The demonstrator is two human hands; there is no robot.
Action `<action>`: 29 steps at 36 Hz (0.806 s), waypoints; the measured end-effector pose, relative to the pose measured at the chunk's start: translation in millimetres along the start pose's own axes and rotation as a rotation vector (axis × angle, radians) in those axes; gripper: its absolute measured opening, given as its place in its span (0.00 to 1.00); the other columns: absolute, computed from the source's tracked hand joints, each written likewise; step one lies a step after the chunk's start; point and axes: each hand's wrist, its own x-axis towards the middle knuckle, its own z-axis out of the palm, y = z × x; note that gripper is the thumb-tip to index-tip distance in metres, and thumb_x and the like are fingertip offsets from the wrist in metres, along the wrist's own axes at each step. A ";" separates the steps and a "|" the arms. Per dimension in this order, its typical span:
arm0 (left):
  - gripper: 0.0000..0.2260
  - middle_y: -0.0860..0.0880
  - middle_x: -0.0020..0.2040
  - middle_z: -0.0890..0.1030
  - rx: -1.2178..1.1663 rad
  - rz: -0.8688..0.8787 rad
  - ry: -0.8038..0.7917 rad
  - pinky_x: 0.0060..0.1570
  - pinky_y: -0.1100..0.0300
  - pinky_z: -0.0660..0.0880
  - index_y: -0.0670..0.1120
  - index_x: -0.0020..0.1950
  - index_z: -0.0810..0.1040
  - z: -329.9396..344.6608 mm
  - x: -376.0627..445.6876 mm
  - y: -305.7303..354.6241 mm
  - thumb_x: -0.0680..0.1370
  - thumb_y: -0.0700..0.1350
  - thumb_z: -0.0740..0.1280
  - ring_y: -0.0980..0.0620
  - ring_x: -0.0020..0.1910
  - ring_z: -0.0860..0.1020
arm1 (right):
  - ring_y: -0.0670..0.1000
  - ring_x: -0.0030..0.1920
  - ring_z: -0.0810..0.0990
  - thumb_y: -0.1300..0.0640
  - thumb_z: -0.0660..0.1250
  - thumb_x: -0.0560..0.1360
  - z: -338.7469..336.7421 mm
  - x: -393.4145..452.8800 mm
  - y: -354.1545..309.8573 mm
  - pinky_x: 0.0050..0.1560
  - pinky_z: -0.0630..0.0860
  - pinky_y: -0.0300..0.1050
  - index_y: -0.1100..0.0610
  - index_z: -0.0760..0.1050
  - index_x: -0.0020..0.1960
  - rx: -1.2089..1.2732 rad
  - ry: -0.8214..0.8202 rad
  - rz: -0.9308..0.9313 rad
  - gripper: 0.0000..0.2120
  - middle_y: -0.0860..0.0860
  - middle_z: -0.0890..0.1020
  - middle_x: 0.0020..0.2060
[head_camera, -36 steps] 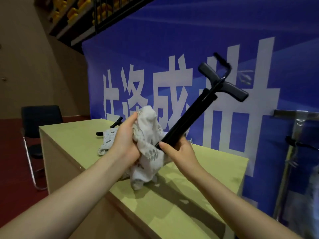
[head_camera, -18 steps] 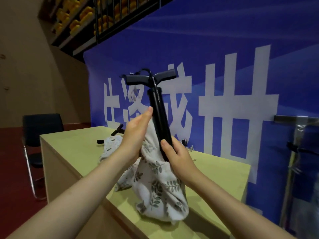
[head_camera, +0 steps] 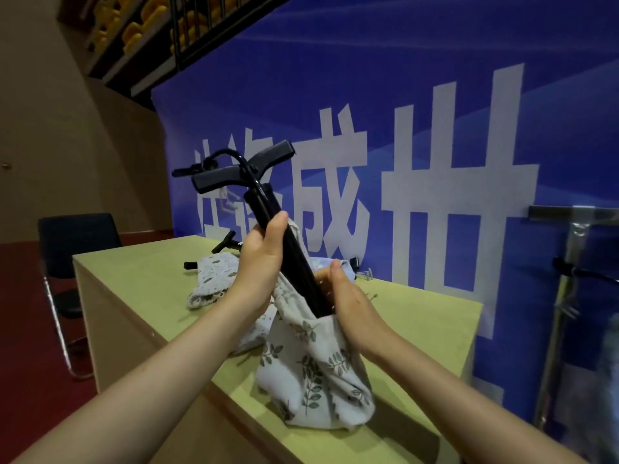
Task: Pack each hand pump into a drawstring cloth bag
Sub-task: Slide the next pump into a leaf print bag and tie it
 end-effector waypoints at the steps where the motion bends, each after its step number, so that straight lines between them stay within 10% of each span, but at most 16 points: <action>1: 0.13 0.50 0.36 0.73 0.000 -0.009 0.027 0.34 0.65 0.71 0.46 0.42 0.71 -0.9 0.7 0.7 0.80 0.54 0.60 0.55 0.34 0.74 | 0.46 0.44 0.79 0.43 0.44 0.83 -4.4 0.1 1.4 0.49 0.74 0.41 0.49 0.78 0.48 0.038 0.092 0.045 0.24 0.46 0.81 0.41; 4: 0.13 0.49 0.37 0.74 -0.057 -0.045 0.078 0.40 0.59 0.72 0.46 0.42 0.72 -4.7 5.8 3.5 0.80 0.54 0.60 0.51 0.38 0.75 | 0.50 0.45 0.76 0.47 0.55 0.82 -23.9 2.8 13.3 0.49 0.72 0.44 0.59 0.75 0.53 -0.094 0.195 0.163 0.17 0.56 0.79 0.46; 9: 0.13 0.50 0.35 0.73 -0.064 -0.045 0.098 0.36 0.60 0.70 0.46 0.42 0.72 -6.8 10.5 7.3 0.80 0.54 0.59 0.52 0.36 0.74 | 0.50 0.40 0.79 0.34 0.61 0.74 -40.6 -4.8 27.9 0.40 0.74 0.42 0.53 0.80 0.51 0.067 -0.256 0.563 0.24 0.52 0.82 0.43; 14: 0.11 0.51 0.35 0.72 -0.027 0.014 0.086 0.37 0.60 0.70 0.48 0.41 0.71 -4.5 11.1 6.3 0.80 0.52 0.61 0.53 0.36 0.73 | 0.50 0.34 0.69 0.46 0.64 0.77 -37.2 0.7 20.2 0.33 0.66 0.40 0.55 0.75 0.38 -0.056 -0.028 0.341 0.14 0.51 0.74 0.33; 21: 0.10 0.51 0.43 0.77 0.295 0.115 -0.035 0.41 0.60 0.72 0.46 0.52 0.73 -17.0 27.9 12.3 0.80 0.52 0.62 0.53 0.43 0.77 | 0.55 0.36 0.73 0.48 0.62 0.79 -51.2 22.8 -15.2 0.40 0.70 0.51 0.66 0.78 0.45 0.036 0.314 0.272 0.20 0.63 0.75 0.37; 29: 0.09 0.51 0.38 0.76 0.693 0.121 -0.280 0.33 0.62 0.68 0.48 0.46 0.73 -24.1 40.2 28.7 0.79 0.53 0.63 0.53 0.36 0.74 | 0.51 0.43 0.81 0.62 0.59 0.80 -81.7 64.3 -92.2 0.41 0.81 0.43 0.58 0.77 0.56 0.546 0.163 0.085 0.09 0.55 0.82 0.45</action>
